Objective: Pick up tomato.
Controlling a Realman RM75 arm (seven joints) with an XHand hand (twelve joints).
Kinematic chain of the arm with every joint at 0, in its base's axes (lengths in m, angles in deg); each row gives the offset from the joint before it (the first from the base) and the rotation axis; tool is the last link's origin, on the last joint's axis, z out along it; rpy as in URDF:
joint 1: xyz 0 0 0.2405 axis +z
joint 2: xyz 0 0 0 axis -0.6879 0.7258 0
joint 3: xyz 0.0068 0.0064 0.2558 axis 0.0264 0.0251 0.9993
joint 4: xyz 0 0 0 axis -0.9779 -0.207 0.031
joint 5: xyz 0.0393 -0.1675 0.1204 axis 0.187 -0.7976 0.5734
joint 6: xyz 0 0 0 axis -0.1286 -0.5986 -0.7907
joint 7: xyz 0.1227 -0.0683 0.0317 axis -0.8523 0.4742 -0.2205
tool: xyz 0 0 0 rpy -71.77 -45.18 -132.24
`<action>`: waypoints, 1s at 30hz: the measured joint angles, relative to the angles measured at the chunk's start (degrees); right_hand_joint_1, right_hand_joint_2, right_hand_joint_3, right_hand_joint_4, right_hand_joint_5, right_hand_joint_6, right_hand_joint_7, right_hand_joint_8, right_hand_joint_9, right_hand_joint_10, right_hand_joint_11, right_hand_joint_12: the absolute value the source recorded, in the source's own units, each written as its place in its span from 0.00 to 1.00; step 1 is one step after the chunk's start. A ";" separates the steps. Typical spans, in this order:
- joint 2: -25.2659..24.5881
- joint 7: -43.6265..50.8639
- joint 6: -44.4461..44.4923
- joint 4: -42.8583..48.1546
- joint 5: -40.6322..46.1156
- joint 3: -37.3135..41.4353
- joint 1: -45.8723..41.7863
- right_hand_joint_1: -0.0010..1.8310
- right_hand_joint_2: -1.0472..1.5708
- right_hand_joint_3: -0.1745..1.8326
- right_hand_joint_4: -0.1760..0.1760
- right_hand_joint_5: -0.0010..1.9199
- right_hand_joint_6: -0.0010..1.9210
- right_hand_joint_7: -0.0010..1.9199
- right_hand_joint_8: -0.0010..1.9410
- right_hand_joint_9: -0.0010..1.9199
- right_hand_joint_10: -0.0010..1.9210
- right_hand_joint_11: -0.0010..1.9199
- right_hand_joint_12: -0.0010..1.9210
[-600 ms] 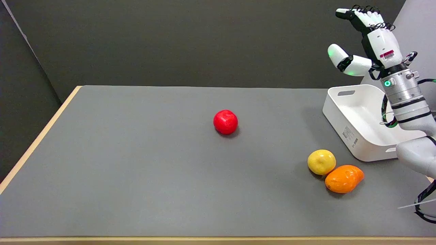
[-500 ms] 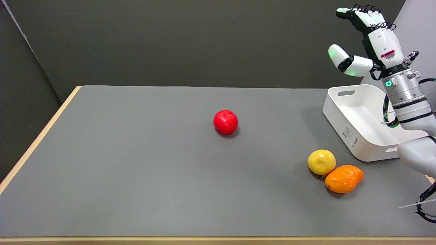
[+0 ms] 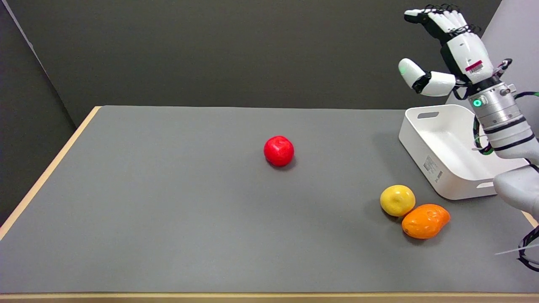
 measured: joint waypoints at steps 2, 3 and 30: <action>0.07 -0.44 -0.41 0.65 -1.30 -0.21 0.32 0.14 0.64 0.57 0.58 0.11 0.25 0.14 0.20 0.05 0.35 0.00 0.50; 0.12 -0.77 -0.81 1.04 -2.23 -0.39 0.56 0.14 0.64 0.57 0.59 0.11 0.25 0.14 0.20 0.06 0.35 0.00 0.50; -1.84 -19.88 -18.29 9.33 -33.00 -24.88 19.30 0.11 0.61 0.55 0.67 0.05 0.21 0.04 0.12 0.01 0.12 0.00 0.38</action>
